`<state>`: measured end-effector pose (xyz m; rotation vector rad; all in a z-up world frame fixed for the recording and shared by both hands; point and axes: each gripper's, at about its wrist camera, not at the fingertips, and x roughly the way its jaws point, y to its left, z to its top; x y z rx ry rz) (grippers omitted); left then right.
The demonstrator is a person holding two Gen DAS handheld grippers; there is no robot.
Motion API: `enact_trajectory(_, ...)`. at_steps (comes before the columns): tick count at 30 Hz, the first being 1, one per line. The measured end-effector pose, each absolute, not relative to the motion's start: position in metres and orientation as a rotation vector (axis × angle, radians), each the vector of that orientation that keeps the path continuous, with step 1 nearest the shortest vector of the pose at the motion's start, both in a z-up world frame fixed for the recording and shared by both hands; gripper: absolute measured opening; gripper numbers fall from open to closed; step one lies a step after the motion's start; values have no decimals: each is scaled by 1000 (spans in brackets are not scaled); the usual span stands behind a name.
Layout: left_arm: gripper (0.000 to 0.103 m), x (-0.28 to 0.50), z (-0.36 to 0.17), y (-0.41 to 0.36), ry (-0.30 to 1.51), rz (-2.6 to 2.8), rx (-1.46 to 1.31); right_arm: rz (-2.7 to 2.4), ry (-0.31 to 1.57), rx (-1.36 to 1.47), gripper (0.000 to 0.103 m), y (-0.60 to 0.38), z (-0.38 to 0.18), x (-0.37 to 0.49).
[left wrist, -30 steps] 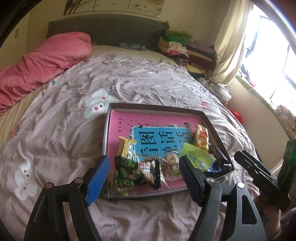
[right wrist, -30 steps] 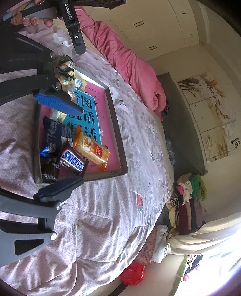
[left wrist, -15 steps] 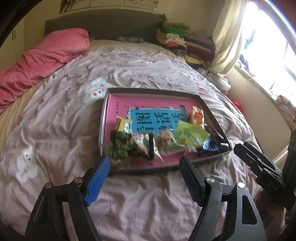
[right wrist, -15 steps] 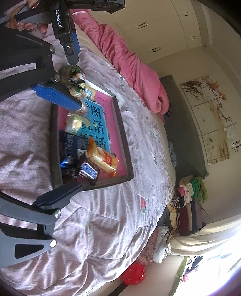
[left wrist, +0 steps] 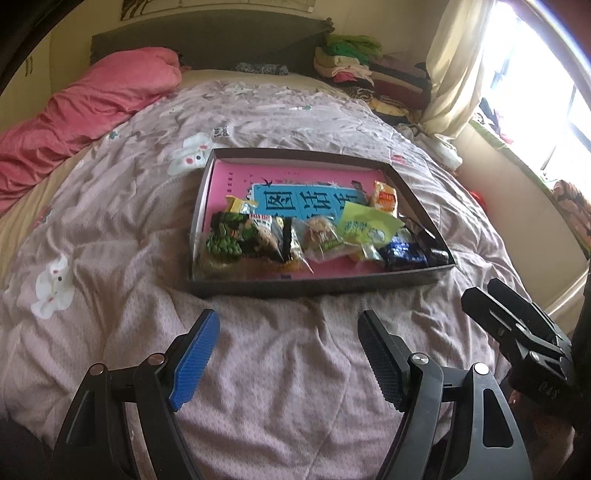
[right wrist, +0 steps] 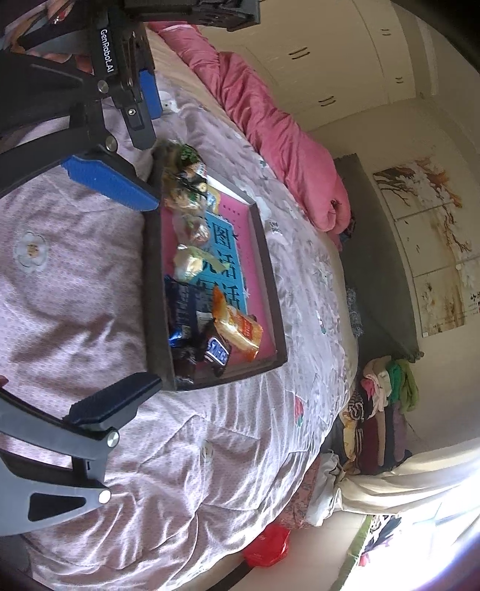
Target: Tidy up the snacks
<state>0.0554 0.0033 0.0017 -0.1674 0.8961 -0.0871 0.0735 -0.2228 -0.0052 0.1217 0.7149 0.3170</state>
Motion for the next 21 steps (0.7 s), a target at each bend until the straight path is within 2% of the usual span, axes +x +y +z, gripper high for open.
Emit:
enact_trajectory(14, 78, 38, 3, 5, 901, -60, -162, 310, 755, 96, 90, -214, -11, 51)
enact_trajectory(21, 78, 37, 3, 4, 900, -61, -160, 309, 768, 82, 94, -210, -13, 49)
